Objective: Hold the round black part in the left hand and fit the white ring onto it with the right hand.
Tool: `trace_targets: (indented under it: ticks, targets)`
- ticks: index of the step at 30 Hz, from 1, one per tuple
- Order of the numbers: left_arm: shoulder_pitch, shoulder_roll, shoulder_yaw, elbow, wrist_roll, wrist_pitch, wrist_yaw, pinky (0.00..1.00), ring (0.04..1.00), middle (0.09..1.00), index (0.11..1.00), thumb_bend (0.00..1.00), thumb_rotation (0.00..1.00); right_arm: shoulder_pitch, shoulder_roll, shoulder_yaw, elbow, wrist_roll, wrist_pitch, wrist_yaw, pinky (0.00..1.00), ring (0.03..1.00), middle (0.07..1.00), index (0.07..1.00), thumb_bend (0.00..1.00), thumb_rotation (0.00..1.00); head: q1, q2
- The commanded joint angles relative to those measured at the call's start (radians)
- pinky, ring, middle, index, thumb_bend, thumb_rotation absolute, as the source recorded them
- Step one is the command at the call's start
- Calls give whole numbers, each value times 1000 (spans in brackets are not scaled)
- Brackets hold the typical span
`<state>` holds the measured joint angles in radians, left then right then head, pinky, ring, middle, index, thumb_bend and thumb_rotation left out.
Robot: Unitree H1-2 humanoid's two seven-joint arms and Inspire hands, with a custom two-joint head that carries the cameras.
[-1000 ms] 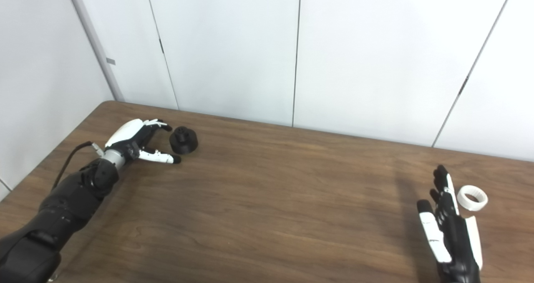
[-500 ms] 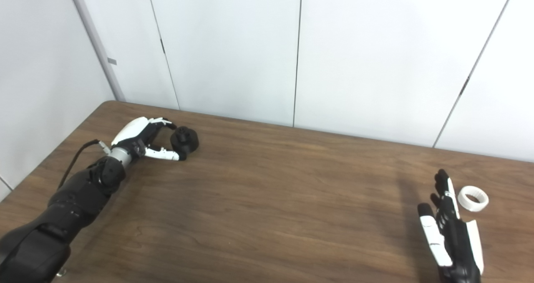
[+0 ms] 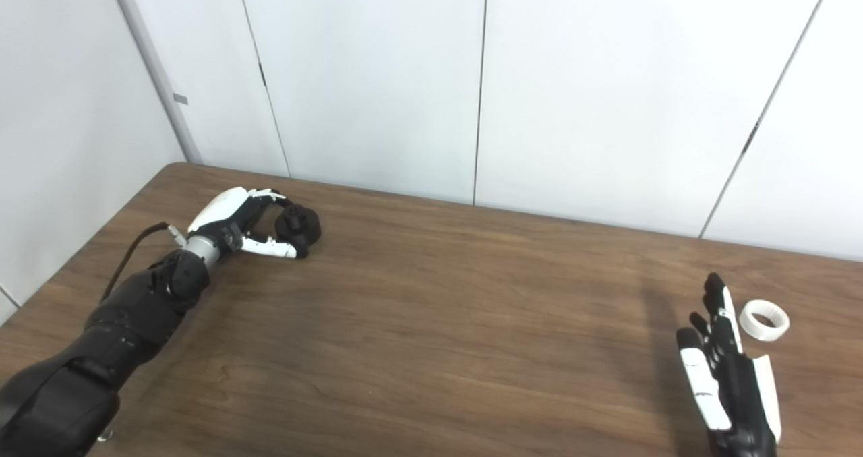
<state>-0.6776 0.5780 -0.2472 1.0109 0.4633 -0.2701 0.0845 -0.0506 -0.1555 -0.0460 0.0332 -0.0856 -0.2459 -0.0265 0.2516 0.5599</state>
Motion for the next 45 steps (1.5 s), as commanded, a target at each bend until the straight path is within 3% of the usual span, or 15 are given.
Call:
trace_targets:
  ticks: [1,4,7,8,9,12,21,24,32,45]
  targets:
    - [-29,-10,-14,-6,-2,-21,-25,1000,995,944,782,1000,328,56,15,10,46,-12,-32,-5,965,1000,995,1000,377,874,1,0]
    - [-31,-10,-14,-7,-5,-22,-29,1000,996,942,766,986,301,55,14,9,43,-12,-25,-5,969,1000,994,1000,394,878,5,8]
    - [-37,-9,-17,10,-3,-52,-7,1000,980,902,638,929,211,54,12,8,38,-12,-21,-5,960,1000,995,1000,394,876,14,17]
    - [-39,-9,-19,18,-1,-61,2,1000,972,878,564,732,140,53,10,7,37,-16,-21,-6,967,1000,996,1000,393,880,17,19]
    - [-42,-8,-22,24,1,-72,10,1000,963,852,524,631,102,53,10,7,32,-19,-15,-8,966,1000,997,1000,392,885,17,20]
    - [-45,2,-36,24,9,-100,27,1000,920,760,483,532,56,54,13,1,12,10,13,2,992,1000,1000,1000,389,866,27,29]
    - [-59,29,-49,11,20,-123,28,1000,888,723,480,524,53,43,9,-13,9,17,3,-8,1000,1000,996,1000,375,845,45,49]
    - [-56,39,-47,-5,20,-132,26,1000,881,722,479,525,53,35,7,-13,20,14,-8,-11,1000,1000,995,999,412,857,44,50]
    - [-26,46,-43,-81,27,-160,4,1000,943,781,479,525,54,32,10,-15,7,9,13,-17,1000,1000,989,997,411,859,33,45]
    - [139,-26,-15,-488,35,-162,-55,1000,976,828,478,525,54,29,21,-11,-20,7,-2,-16,1000,1000,984,982,399,832,-30,34]
